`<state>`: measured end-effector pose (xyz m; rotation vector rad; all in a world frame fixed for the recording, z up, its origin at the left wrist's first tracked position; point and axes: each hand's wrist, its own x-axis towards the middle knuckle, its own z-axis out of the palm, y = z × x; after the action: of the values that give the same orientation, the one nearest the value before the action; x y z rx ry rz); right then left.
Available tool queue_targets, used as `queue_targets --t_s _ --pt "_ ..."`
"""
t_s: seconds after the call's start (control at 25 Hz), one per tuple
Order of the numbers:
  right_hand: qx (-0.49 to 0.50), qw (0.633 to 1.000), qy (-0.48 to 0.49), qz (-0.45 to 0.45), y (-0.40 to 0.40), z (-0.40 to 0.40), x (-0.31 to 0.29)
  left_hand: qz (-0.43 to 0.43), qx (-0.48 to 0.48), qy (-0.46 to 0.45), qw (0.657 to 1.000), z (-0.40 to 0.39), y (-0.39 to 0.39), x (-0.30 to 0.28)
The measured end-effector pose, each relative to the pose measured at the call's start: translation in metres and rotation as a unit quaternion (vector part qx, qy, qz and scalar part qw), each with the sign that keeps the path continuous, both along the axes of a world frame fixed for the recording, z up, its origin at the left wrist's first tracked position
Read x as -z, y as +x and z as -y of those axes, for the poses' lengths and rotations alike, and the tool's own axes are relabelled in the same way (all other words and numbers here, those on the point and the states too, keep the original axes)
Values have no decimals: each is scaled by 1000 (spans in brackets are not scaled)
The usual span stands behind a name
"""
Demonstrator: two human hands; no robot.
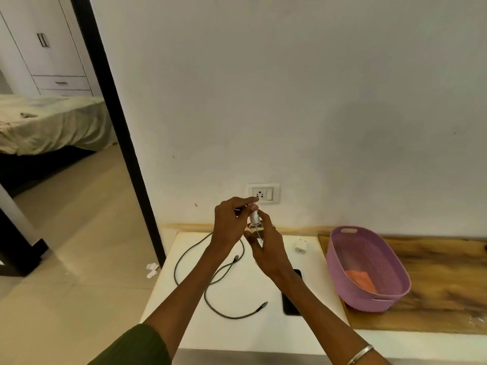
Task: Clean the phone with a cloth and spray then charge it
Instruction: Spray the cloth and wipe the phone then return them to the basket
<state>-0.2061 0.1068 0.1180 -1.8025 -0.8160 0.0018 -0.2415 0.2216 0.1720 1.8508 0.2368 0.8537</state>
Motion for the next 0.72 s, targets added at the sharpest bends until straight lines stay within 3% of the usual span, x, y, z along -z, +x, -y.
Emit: queue_targets --t_s 0.28,0.52,0.72 --pt "24 997 56 -46 -2 16 -23 -15 80 -77 994 9 -6 -24" --pt "19 995 70 -72 -12 29 -22 -41 168 -113 978 20 -10 -11" --pt "-31 983 128 -125 -11 34 -28 -57 302 -243 920 21 -10 -17"
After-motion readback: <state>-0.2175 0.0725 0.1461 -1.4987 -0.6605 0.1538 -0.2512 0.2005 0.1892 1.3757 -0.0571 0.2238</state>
